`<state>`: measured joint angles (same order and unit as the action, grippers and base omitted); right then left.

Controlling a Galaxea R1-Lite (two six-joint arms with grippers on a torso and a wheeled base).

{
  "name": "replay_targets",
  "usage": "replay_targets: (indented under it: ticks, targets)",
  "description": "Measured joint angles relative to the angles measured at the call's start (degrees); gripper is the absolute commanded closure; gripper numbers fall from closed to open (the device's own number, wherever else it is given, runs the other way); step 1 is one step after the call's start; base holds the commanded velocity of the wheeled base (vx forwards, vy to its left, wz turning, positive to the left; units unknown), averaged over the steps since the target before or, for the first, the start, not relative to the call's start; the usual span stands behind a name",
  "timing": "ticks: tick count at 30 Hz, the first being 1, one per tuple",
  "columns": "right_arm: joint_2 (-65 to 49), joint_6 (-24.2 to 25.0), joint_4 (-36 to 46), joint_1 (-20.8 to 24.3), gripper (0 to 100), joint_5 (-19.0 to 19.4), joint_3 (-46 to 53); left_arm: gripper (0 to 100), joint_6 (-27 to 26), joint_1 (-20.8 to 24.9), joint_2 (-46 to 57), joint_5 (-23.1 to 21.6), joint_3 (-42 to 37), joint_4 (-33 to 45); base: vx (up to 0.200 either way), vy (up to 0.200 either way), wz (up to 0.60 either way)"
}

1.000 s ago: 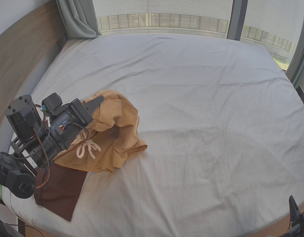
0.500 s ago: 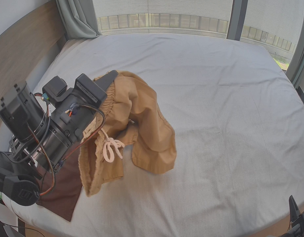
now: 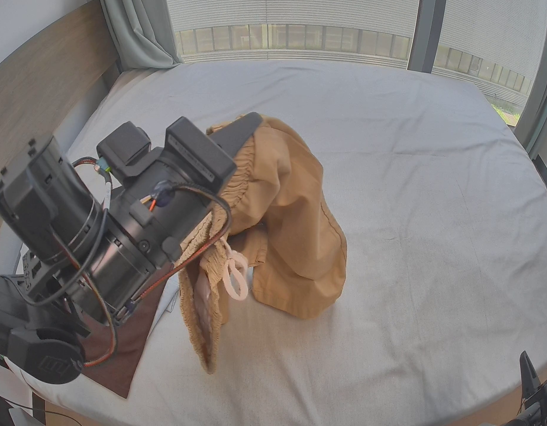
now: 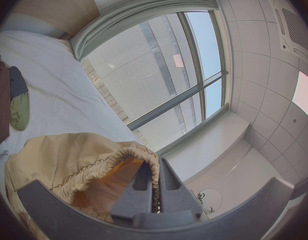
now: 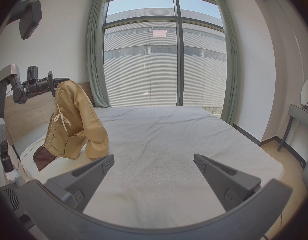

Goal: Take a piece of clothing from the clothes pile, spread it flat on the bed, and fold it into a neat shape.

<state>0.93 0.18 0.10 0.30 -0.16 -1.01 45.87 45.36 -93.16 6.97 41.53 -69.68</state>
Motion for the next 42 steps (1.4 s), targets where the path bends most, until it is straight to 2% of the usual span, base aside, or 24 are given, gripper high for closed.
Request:
replay_targets:
  ticks: [16,28,36,42]
  targets:
    - [0.0,0.0,0.0,0.0,0,0.0,0.0,100,0.1,6.2,-9.7,-3.8,8.5,-0.7,0.000,0.000,0.00]
    - [0.0,0.0,0.0,0.0,0,0.0,0.0,100,0.5,9.5,-17.1,-10.3,14.8,-1.0,0.000,0.000,0.00]
    - [0.0,0.0,0.0,0.0,0,0.0,0.0,100,6.0,12.0,-19.8,-10.8,21.4,-2.8,0.000,0.000,0.00]
    - [0.0,0.0,0.0,0.0,0,0.0,0.0,100,8.0,13.9,-20.3,-10.8,27.5,-4.1,0.000,0.000,0.00]
